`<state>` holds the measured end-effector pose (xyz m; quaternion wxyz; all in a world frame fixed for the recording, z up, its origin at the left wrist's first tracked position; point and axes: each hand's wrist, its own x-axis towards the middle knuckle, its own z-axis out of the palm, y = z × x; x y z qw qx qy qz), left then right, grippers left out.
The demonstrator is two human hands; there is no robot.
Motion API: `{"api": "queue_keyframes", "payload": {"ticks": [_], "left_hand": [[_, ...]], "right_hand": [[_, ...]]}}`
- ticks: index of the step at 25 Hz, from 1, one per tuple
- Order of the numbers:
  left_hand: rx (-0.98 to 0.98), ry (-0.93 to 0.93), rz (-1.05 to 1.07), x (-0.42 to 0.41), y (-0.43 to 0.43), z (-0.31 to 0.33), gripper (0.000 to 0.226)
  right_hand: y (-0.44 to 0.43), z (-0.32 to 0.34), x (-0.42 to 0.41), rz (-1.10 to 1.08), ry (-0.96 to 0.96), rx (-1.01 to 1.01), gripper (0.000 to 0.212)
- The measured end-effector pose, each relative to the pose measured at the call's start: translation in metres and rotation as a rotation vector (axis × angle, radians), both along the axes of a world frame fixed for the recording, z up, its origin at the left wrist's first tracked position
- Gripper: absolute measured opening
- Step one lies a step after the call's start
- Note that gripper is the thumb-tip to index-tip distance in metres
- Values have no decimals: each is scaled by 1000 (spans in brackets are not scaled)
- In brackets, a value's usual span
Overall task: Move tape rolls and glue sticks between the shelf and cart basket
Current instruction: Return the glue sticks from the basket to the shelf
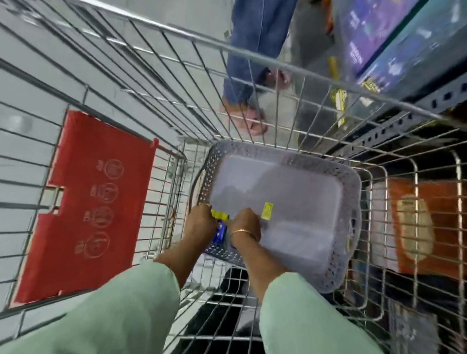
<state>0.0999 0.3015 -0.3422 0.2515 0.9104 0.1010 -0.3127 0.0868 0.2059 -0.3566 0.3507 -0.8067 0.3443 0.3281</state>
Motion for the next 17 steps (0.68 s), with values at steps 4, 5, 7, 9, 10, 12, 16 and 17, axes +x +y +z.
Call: {"api": "queue_keyframes", "payload": {"ticks": [4, 5, 7, 9, 10, 12, 16, 17], "left_hand": [[49, 14, -26, -2, 1, -12, 14], [57, 17, -29, -2, 1, -13, 14], [74, 30, -25, -1, -1, -15, 15], [106, 53, -8, -3, -4, -17, 15], [117, 69, -6, -4, -6, -18, 15], [97, 76, -35, -7, -10, -22, 14], [42, 30, -41, -10, -16, -10, 26], [23, 3, -44, -11, -19, -1, 27]], "right_hand": [[10, -5, 3, 103, -21, -74, 23], [11, -6, 4, 145, -32, -86, 23], [11, -6, 5, 228, -59, -118, 23], [8, -5, 6, 320, -92, -179, 24], [5, -4, 5, 359, -104, -209, 23], [-1, -1, 2, 391, -117, -236, 22], [-28, 31, -2, 231, -133, -227, 24], [-37, 45, -2, 173, -158, -227, 26]]}}
